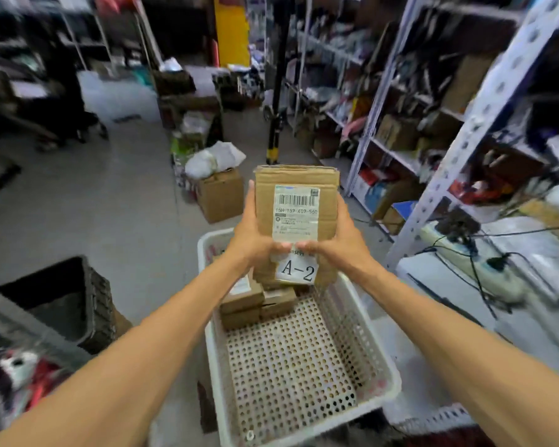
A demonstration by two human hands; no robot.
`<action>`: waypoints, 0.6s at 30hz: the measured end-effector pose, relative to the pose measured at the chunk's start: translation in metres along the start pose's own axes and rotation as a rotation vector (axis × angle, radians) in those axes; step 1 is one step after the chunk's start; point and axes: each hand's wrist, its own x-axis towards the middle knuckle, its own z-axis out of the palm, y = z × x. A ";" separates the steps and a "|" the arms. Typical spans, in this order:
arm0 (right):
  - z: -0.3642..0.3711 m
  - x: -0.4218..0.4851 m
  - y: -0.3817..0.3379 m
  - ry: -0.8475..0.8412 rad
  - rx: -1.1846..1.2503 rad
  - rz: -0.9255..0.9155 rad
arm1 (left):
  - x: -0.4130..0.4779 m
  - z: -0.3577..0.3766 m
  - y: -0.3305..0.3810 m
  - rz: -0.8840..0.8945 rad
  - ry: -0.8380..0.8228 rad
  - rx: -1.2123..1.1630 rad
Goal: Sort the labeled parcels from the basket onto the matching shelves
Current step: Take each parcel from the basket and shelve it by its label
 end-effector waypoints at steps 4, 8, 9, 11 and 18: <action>-0.021 -0.031 -0.048 0.045 0.004 -0.080 | -0.029 -0.007 0.046 0.085 0.003 0.012; -0.040 -0.067 -0.074 0.066 -0.004 -0.141 | -0.070 -0.004 0.077 0.129 0.016 0.034; -0.044 -0.078 -0.078 0.067 -0.009 -0.155 | -0.082 -0.001 0.083 0.142 0.022 0.044; -0.053 -0.100 -0.085 0.067 -0.007 -0.164 | -0.104 0.006 0.094 0.165 0.031 0.068; -0.090 -0.204 -0.092 0.073 0.008 -0.213 | -0.198 0.051 0.108 0.203 0.035 0.075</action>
